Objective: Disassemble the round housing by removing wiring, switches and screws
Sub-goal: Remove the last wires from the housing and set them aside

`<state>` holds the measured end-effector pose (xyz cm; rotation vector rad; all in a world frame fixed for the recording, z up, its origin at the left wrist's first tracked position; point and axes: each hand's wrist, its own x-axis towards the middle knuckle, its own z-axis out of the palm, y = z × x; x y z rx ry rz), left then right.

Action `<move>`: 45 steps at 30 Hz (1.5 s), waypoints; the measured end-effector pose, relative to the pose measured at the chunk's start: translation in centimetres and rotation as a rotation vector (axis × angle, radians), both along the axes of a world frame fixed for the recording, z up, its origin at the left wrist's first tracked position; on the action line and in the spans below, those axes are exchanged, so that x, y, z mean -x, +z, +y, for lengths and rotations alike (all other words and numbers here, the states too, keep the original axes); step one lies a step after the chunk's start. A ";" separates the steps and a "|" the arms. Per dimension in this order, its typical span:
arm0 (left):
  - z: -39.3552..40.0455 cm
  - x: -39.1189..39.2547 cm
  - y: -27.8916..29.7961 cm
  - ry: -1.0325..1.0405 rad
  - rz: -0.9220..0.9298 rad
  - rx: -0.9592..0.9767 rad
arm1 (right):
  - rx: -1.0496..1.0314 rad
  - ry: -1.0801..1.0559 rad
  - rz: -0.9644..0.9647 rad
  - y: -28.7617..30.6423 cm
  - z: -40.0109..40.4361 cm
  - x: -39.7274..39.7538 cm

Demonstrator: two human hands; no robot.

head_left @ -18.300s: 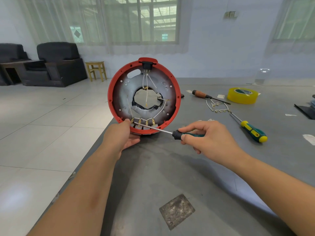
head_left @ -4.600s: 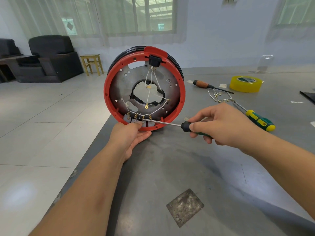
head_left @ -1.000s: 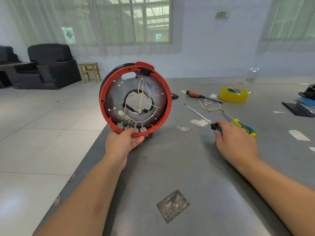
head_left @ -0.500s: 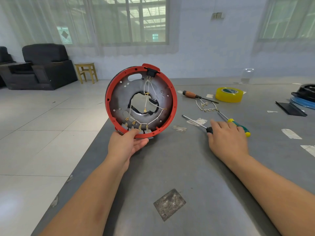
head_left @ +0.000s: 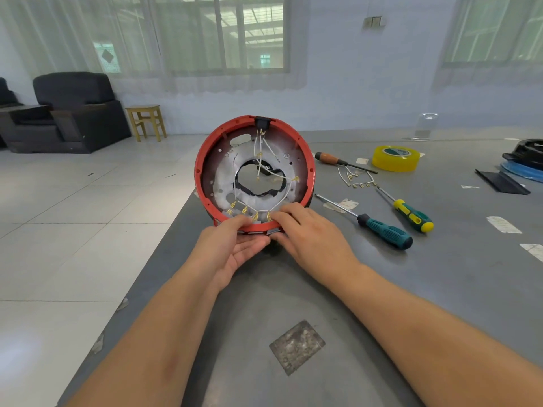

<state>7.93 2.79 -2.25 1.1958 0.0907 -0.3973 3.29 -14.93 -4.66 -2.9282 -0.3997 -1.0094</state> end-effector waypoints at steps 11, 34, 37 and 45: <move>0.8 0.1 1.1 -0.134 -0.138 -0.501 | -0.240 0.105 0.010 1.0 -1.4 0.8; 1.5 -1.0 -0.8 -0.054 -1.153 -0.889 | -0.412 0.073 0.264 2.4 -4.2 2.1; 1.3 -1.0 -0.7 -0.034 -1.154 -0.906 | -0.444 0.045 0.235 2.2 -3.8 1.7; 2.4 -1.4 0.2 -0.091 -1.160 -0.912 | -0.517 0.092 0.264 2.1 -4.3 1.5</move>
